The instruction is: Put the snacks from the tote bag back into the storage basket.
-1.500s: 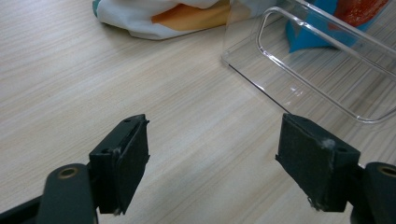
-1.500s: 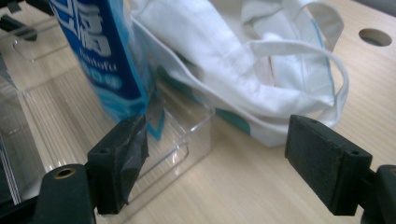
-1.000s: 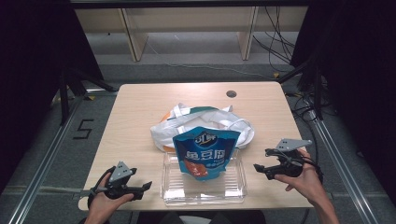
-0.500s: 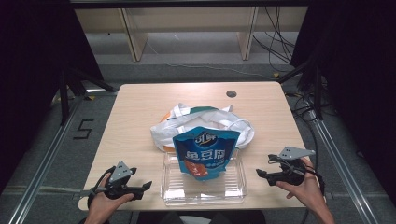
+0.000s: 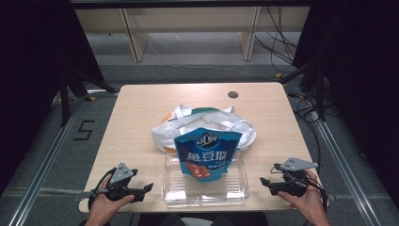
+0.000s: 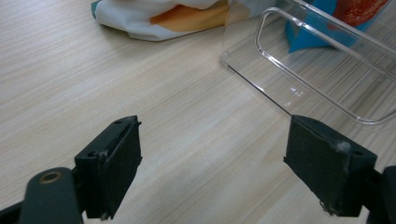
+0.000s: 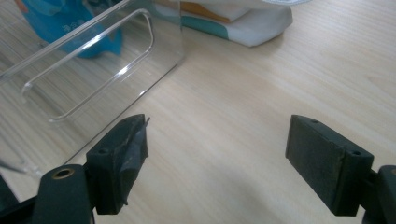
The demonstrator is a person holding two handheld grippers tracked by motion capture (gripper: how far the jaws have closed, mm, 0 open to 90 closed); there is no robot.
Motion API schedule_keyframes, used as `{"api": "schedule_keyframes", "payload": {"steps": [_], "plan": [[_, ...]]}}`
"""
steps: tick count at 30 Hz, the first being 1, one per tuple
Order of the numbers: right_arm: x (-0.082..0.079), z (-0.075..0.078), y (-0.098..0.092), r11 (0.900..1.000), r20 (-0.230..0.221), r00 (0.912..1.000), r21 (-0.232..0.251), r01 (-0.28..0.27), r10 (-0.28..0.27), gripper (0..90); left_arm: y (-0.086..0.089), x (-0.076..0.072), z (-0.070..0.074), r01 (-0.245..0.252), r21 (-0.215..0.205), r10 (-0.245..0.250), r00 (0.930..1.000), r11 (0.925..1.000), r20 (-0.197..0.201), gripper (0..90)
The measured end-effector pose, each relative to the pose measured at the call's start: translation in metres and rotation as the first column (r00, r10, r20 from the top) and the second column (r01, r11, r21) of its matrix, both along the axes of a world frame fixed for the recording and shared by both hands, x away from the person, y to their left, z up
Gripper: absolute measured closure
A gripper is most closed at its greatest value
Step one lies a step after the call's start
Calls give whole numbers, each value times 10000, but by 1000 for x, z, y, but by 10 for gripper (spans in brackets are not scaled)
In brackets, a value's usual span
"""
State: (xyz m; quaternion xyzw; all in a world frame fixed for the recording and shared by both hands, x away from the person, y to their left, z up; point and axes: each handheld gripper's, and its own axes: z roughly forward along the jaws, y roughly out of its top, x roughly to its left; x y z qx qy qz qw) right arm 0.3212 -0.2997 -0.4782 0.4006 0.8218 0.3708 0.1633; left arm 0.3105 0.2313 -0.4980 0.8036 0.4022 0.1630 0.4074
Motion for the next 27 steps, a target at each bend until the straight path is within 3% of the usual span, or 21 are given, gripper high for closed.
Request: {"api": "schedule_keyframes", "payload": {"steps": [1,3,4,6,7,10,11,12,14,20,21,22,24,27], "plan": [[0,-1,-3,9997,202,9995,-84,-238,240,217,0,0,0,26,7,-26,10000,10000,7,174],[-5,-3,-4,9996,185,9996,-175,-219,223,214,0,0,0,13,30,-13,9999,10000,126,173],[-11,-4,-3,10000,-128,9999,9,-7,7,214,0,0,0,45,30,-45,10000,10000,63,173],[-13,-8,-4,9994,50,9996,-180,-286,287,210,1,1,0,49,57,-49,10000,10000,68,172],[-17,-9,-3,9997,-145,9997,-130,-208,206,204,1,1,0,73,86,-74,10000,9999,54,172],[-20,-13,-4,9968,-52,9983,-556,-579,577,193,-1,0,0,0,28,0,10000,10000,10,172],[-24,-12,-2,9991,-333,9990,-286,-301,292,194,0,0,0,20,56,-20,10000,10000,18,172],[-22,-13,-4,9974,-72,9985,-471,-547,545,194,0,0,0,6,56,-6,10000,10000,50,172],[-25,-13,-4,9977,-248,9985,-465,-496,485,193,0,0,0,-5,55,5,10000,10000,51,172],[-30,-17,-5,9973,-176,9988,-568,-466,457,190,1,0,1,51,125,-54,9998,9999,190,172],[-30,-18,-6,9967,-69,9987,-631,-507,504,187,-1,0,0,-108,-155,113,9995,9998,300,172],[-32,-17,-6,9977,-259,9989,-556,-397,383,184,-2,0,0,-178,-243,182,9997,9995,144,172],[-32,-18,-7,9973,-265,9984,-513,-522,509,183,0,0,1,4,48,-6,9997,10000,259,172],[-35,-17,-7,9981,-447,9987,-541,-288,264,177,-2,0,0,-72,-125,75,9996,9999,277,172]]}}
